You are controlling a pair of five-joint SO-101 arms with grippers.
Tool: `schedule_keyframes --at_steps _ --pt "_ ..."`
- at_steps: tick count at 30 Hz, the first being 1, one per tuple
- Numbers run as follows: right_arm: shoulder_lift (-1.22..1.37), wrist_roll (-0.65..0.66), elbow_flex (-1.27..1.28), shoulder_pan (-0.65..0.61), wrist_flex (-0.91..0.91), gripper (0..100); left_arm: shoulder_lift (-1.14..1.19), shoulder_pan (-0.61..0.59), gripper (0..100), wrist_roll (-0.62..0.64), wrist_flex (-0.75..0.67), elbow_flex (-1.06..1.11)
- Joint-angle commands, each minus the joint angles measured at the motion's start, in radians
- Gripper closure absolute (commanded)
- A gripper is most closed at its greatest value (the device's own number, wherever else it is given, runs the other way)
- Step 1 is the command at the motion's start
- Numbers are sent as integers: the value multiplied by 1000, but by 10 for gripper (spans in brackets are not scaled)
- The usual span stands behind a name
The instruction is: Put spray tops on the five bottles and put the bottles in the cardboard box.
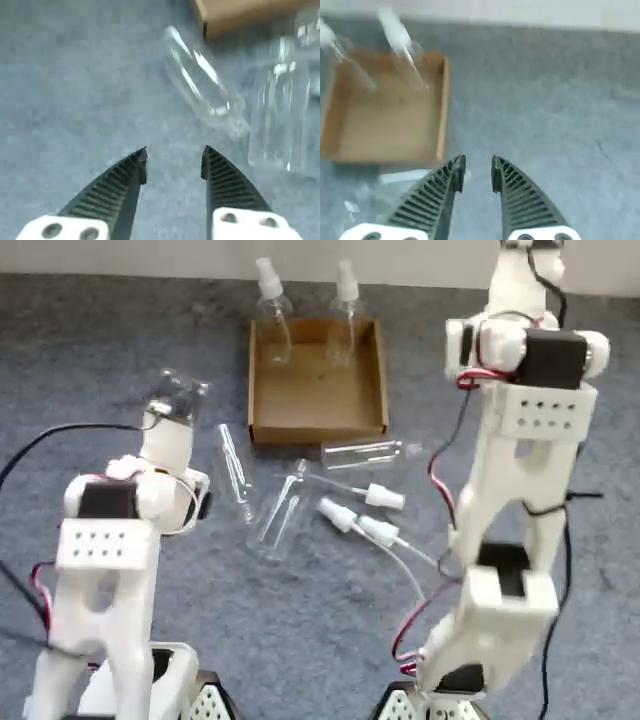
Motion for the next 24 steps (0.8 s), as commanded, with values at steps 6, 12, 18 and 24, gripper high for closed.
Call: schedule_keyframes --at_steps 6,12,18,24 --pt "-530 198 826 -64 -65 941 24 -10 828 -3 9 21" --pt "-700 193 1130 -295 -176 939 -91 -18 828 57 9 151" --pt "-702 -6 1181 -418 -288 890 -283 -162 827 48 -31 355" --pt "-674 -152 1181 -398 -455 803 -440 -236 827 -25 -199 608"
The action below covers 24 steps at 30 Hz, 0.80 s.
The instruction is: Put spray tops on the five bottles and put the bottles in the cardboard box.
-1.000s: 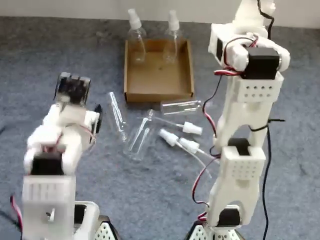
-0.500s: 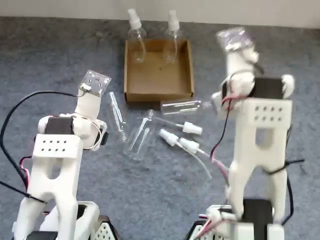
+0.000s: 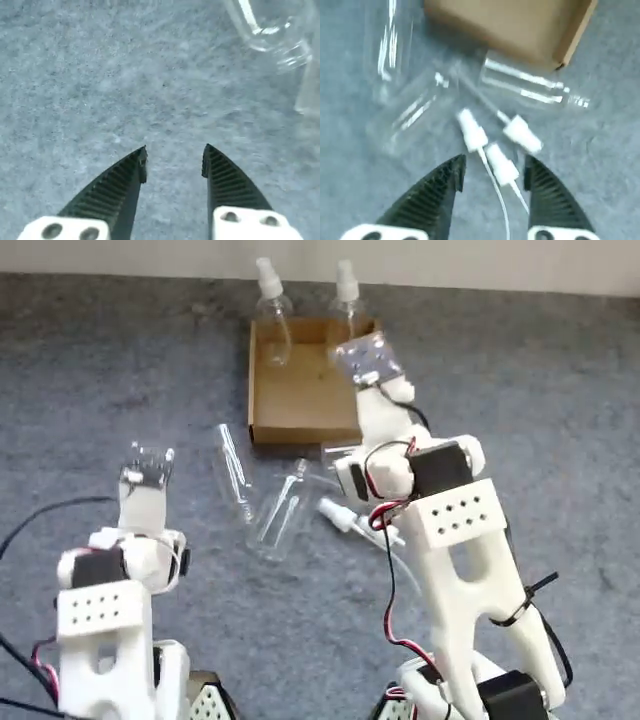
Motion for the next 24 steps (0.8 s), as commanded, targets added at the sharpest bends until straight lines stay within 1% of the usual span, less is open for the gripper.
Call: schedule_keyframes --at_steps 1,4,11,19,24 --pt "10 -118 -8 18 -90 803 -90 -27 827 -11 -94 108" --pt "101 -207 -8 24 -156 803 -125 -27 827 -12 -109 142" --pt "286 -334 -10 22 -323 803 -140 -25 827 -12 -115 168" --pt "404 -445 -8 24 -433 803 -140 -25 827 -12 -115 170" --pt "463 -454 -7 39 -450 803 -140 -25 827 -12 -115 170"
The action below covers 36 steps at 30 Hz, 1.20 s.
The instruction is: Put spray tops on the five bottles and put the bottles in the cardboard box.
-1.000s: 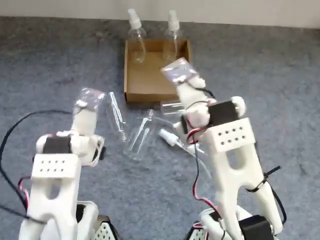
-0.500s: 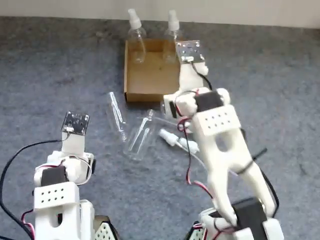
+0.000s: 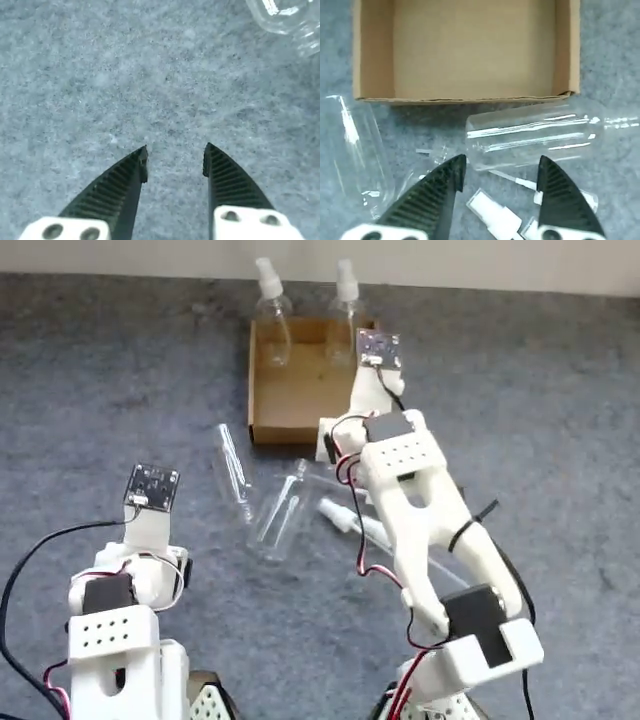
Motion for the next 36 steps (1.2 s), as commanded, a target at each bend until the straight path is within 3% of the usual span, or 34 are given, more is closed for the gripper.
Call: schedule_keyframes --at_steps 1,8,17,23,29,33,36 --pt "15 -14 -8 39 -25 803 -16 -16 827 -3 -17 -2" --pt "71 -14 -5 145 -77 803 -16 -16 827 -5 -17 -2" --pt "79 -8 -8 157 -84 803 -16 -15 827 -5 -17 -1" --pt "79 -6 -2 234 -82 803 -16 -15 827 -5 -17 -1" --pt "76 -5 1 328 -4 801 -16 -15 827 -5 -17 -1" --pt "74 94 1 374 22 801 -16 -15 827 -5 -17 -1" --pt "73 78 1 386 24 801 -16 -15 827 -5 -17 -1"
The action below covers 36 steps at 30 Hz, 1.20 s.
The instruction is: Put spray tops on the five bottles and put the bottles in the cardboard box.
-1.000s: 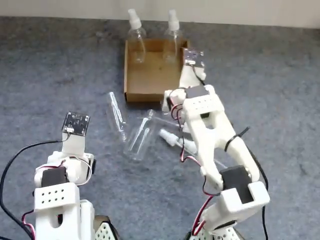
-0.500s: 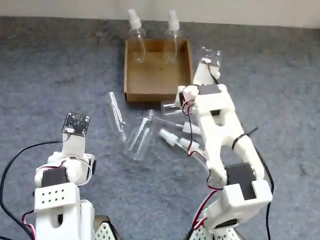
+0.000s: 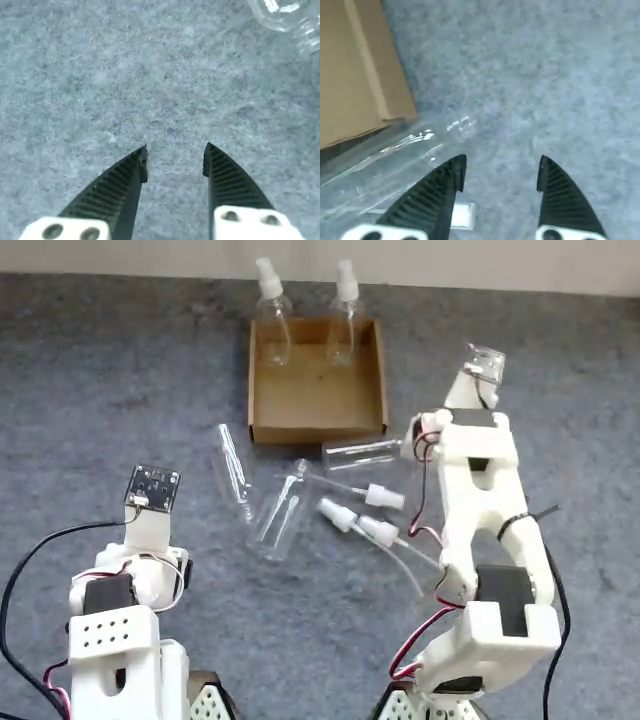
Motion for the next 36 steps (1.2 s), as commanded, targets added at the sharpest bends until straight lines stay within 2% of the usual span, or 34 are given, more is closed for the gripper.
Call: schedule_keyframes --at_steps 1,5,10,15,27,36 --pt "-16 -9 -7 15 12 801 -16 -15 827 -5 -17 -7" --pt "-19 -66 -21 -39 47 801 -16 -15 827 -5 -17 -7" --pt "-54 -114 -162 -219 62 801 -16 -15 827 -5 -17 -7" --pt "-54 -109 -165 -343 58 801 -16 -15 827 -5 -17 -7" --pt "117 -107 -173 -346 54 801 -16 -15 827 -5 -17 -7" --pt "163 -114 -179 -266 54 800 -16 -15 827 -5 -18 -7"
